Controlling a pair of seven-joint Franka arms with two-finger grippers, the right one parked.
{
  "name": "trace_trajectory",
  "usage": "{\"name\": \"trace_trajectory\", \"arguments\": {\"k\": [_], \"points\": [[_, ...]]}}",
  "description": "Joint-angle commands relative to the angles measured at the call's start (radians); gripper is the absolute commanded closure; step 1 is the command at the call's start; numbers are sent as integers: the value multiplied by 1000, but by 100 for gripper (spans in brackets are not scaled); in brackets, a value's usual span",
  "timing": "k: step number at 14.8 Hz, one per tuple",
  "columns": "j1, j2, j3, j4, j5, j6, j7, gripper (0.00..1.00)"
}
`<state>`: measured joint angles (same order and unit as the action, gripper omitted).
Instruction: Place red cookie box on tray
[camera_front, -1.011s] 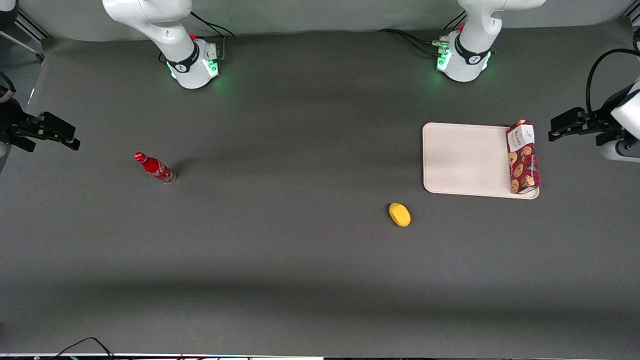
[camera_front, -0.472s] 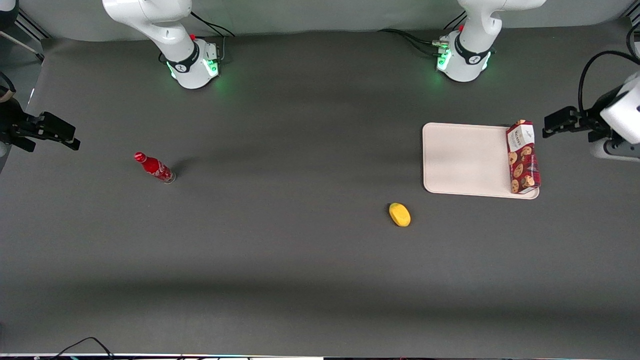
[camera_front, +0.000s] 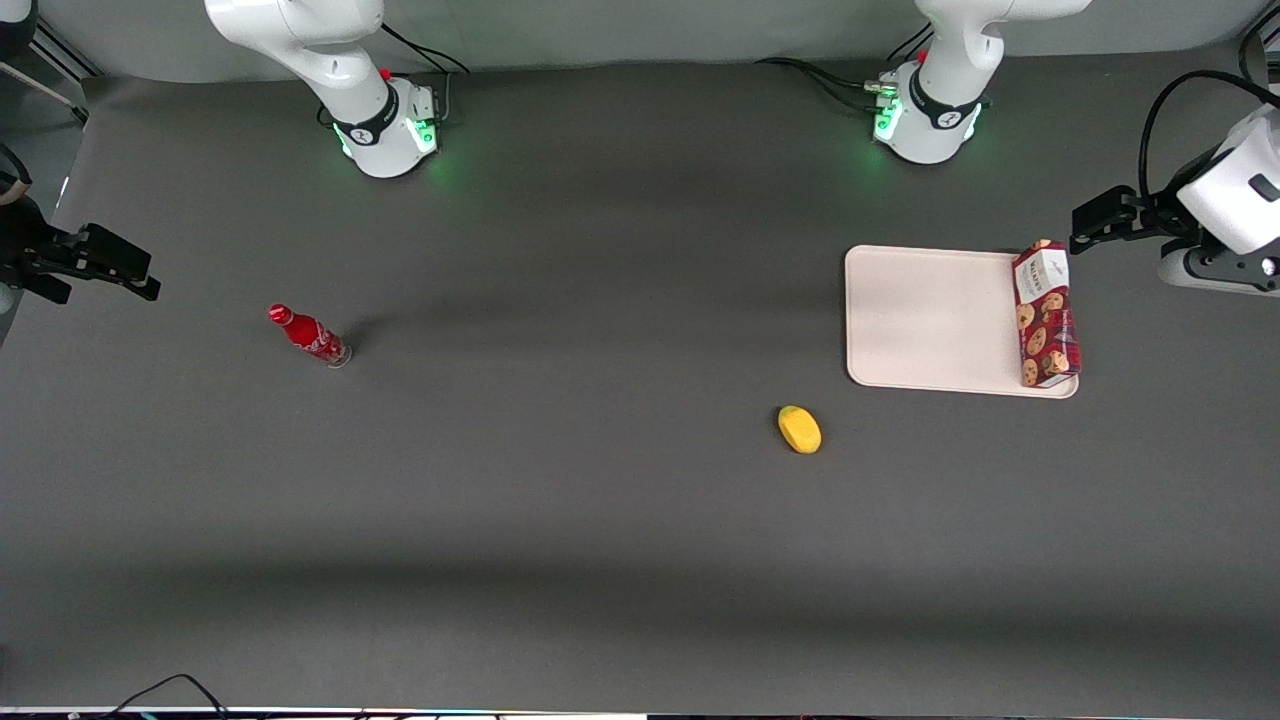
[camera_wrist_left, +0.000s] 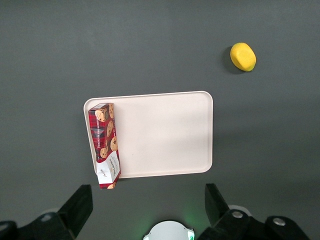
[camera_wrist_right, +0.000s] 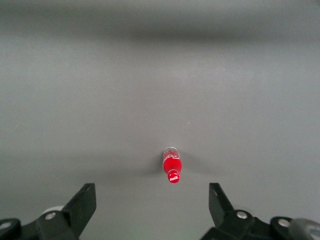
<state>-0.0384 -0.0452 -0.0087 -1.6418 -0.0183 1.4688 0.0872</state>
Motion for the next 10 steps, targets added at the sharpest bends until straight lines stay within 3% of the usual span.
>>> {"name": "trace_trajectory", "arguments": {"k": [1,10], "points": [[37,-16,-31,2,-5,16,-17,0],[37,-13,-31,13,-8,15,-17,0]]}}
